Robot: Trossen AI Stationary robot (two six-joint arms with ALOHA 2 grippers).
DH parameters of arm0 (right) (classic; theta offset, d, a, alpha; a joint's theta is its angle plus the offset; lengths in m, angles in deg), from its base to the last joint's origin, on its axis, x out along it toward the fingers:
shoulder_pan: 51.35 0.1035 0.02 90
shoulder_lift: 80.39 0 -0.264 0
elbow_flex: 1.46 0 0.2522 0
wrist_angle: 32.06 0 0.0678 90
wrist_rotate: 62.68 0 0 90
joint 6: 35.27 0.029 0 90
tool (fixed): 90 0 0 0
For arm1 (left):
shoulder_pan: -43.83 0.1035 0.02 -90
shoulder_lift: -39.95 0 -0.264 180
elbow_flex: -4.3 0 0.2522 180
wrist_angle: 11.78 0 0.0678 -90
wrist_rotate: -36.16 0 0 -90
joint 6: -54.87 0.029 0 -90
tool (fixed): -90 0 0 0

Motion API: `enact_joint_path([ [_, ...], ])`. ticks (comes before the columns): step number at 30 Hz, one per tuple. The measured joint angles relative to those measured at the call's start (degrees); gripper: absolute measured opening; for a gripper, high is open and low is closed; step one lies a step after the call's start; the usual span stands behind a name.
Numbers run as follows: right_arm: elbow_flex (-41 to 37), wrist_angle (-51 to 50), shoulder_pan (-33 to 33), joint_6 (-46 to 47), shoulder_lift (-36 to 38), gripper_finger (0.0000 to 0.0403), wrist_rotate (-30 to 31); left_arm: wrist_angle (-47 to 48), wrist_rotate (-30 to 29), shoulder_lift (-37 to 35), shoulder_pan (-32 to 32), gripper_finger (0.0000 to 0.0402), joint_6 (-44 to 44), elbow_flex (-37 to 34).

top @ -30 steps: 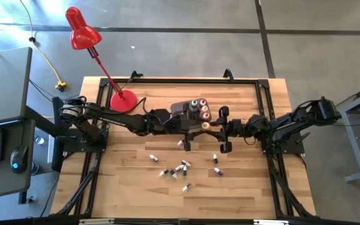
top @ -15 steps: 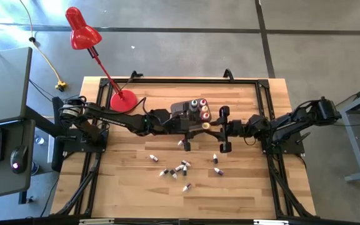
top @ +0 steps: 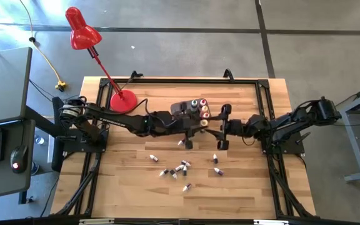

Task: Pick & Place food coloring
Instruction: Put the large yellow food coloring bottle into the black bin

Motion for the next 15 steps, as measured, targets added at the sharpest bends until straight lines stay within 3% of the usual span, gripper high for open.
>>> enact_joint_path([
  [3,0.00,-0.55,0.02,-4.32,0.32,0.0212,8.72,2.49,-6.70,-0.02,0.02,0.0105,-0.21,0.00],
  [6,-0.02,-0.52,0.66,-11.67,1.71,0.0211,21.09,8.45,-14.25,0.09,0.13,0.0105,-3.17,0.00],
  [10,-0.02,-0.99,4.23,-16.53,4.32,0.0211,37.20,11.08,-18.06,3.76,1.51,0.0105,-7.44,-0.13],
  [12,-0.02,-1.38,6.60,-18.67,5.95,0.0210,42.10,8.21,-17.97,6.48,3.02,0.0105,-8.60,-0.09],
  [15,-0.02,-1.34,9.59,-22.75,8.91,0.0210,44.05,4.12,-18.44,11.27,5.72,0.0105,-11.86,-0.02],
])
